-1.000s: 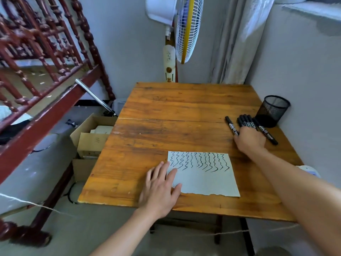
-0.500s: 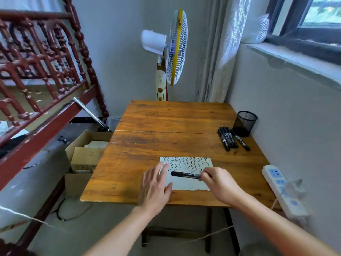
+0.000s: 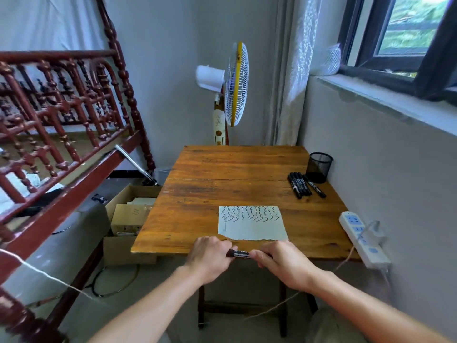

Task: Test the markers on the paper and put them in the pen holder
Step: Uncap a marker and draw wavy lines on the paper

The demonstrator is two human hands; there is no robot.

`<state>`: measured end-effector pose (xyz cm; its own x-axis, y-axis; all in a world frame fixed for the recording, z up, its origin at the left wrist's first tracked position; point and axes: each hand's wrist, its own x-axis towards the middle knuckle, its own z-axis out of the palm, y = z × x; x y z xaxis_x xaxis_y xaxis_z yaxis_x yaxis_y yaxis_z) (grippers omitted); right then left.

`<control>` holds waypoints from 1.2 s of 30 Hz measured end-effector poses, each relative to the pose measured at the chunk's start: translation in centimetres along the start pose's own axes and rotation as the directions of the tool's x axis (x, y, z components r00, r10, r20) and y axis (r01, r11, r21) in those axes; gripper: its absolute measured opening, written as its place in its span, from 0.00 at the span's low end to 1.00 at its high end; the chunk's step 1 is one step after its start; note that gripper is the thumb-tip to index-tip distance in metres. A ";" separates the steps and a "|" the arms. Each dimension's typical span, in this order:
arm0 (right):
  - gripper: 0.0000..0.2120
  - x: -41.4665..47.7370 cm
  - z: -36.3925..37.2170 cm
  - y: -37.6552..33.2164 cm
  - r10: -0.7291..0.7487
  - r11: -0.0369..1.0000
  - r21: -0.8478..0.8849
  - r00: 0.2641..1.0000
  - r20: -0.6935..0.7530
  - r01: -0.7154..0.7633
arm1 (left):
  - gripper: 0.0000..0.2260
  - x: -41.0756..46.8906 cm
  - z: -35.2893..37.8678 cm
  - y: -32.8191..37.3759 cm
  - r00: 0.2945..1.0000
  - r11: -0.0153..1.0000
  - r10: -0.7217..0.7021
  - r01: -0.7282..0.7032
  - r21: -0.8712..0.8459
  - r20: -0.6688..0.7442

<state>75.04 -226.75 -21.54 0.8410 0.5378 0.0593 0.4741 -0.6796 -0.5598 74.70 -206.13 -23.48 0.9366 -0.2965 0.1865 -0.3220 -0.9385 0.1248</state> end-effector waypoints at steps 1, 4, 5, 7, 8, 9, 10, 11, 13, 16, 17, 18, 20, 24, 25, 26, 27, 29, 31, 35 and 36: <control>0.20 -0.2 0.2 0.1 -0.036 0.998 -0.045 0.999 -0.033 0.034 | 0.11 -0.2 -0.3 0.1 0.999 1.000 -0.011 0.011 -0.006 0.034; 0.22 -0.3 0.9 0.3 -0.156 0.968 -0.209 0.984 -0.086 0.136 | 0.09 -0.7 -0.6 0.1 0.992 0.998 -0.032 0.038 -0.048 0.121; 0.22 -0.3 1.0 0.4 -0.195 0.950 -0.266 0.976 -0.093 0.164 | 0.09 -0.8 -0.5 -0.2 0.990 0.996 -0.041 0.050 -0.069 0.135; 0.19 -0.2 0.9 1.0 -0.233 0.928 -0.324 0.965 -0.124 0.182 | 0.12 -0.9 -0.1 -1.4 0.990 0.989 -0.079 0.093 -0.118 0.119; 0.16 -0.2 0.7 1.5 -0.225 0.935 -0.311 0.962 -0.154 0.169 | 0.13 -1.0 0.2 -2.3 0.990 0.984 -0.106 0.118 -0.133 0.092; 0.14 -0.2 0.3 2.1 -0.199 0.950 -0.277 0.961 -0.190 0.142 | 0.15 -1.1 0.5 -3.3 0.989 0.981 -0.133 0.140 -0.137 0.058; 0.13 -0.1 0.0 2.7 -0.156 0.968 -0.231 0.962 -0.226 0.102 | 0.15 -1.2 0.9 -4.3 0.987 0.978 -0.156 0.158 -0.138 0.024; 0.13 -0.1 -0.3 3.3 -0.097 0.982 -0.181 0.962 -0.254 0.051 | 0.15 -1.2 1.2 -5.1 0.984 0.974 -0.179 0.176 -0.143 -0.009; 0.13 0.3 -0.4 4.5 0.038 0.995 -0.075 0.958 -0.284 -0.061 | 0.14 -0.9 2.1 -6.2 0.973 0.965 -0.219 0.206 -0.162 -0.067; 0.12 1.5 0.4 5.5 0.222 0.972 0.132 0.934 -0.279 -0.192 | 0.09 0.6 3.7 -7.0 0.959 0.965 -0.230 0.201 -0.169 -0.169; 0.11 2.1 0.7 5.5 0.275 0.950 0.224 0.920 -0.278 -0.217 | 0.07 1.2 4.2 -7.2 0.959 0.970 -0.211 0.181 -0.165 -0.190; 0.10 2.7 0.9 5.4 0.328 0.915 0.328 0.904 -0.274 -0.233 | 0.06 1.9 4.9 -7.5 0.963 0.974 -0.190 0.162 -0.156 -0.191; 0.06 4.3 1.3 5.1 0.432 0.810 0.533 0.864 -0.258 -0.245 | 0.07 3.0 6.2 -8.0 0.975 0.984 -0.142 0.121 -0.131 -0.170; 0.01 8.2 3.1 5.1 0.552 0.650 0.730 0.791 -0.263 -0.211 | 0.09 3.6 8.6 -8.2 0.982 0.992 -0.070 0.050 -0.119 -0.174; 0.01 9.1 4.0 5.2 0.552 0.650 0.729 0.792 -0.259 -0.215 | 0.10 3.6 9.0 -8.2 0.979 0.994 -0.053 0.033 -0.104 -0.194; 0.02 10.0 4.9 5.3 0.547 0.659 0.718 0.798 -0.252 -0.225 | 0.10 3.6 9.3 -8.3 0.977 0.995 -0.038 0.019 -0.095 -0.211; 0.03 10.7 5.9 5.3 0.541 0.667 0.707 0.805 -0.243 -0.235 | 0.10 3.6 9.6 -8.4 0.975 0.996 -0.026 0.006 -0.091 -0.222; 0.03 11.7 7.7 5.2 0.528 0.678 0.697 0.815 -0.238 -0.235 | 0.10 3.6 9.9 -8.7 0.973 0.997 -0.005 -0.014 -0.081 -0.232; 0.03 12.1 8.7 5.3 0.518 0.684 0.701 0.812 -0.268 -0.204 | 0.11 3.6 10.1 -8.8 0.972 0.997 0.008 -0.026 -0.074 -0.233; 0.03 12.0 9.4 5.4 0.469 0.716 0.678 0.832 -0.295 -0.163 | 0.11 3.6 10.2 -8.7 0.973 0.997 0.012 -0.030 -0.076 -0.232; 0.03 12.0 9.5 5.4 0.460 0.727 0.666 0.838 -0.294 -0.166 | 0.11 3.5 10.1 -8.7 0.973 0.997 0.008 -0.027 -0.079 -0.232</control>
<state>85.19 -219.26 -31.69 0.9994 -0.0083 0.0350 0.0318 -0.2512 -0.9674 82.20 -200.83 -33.73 0.8763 -0.2551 0.4087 -0.3573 -0.9132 0.1961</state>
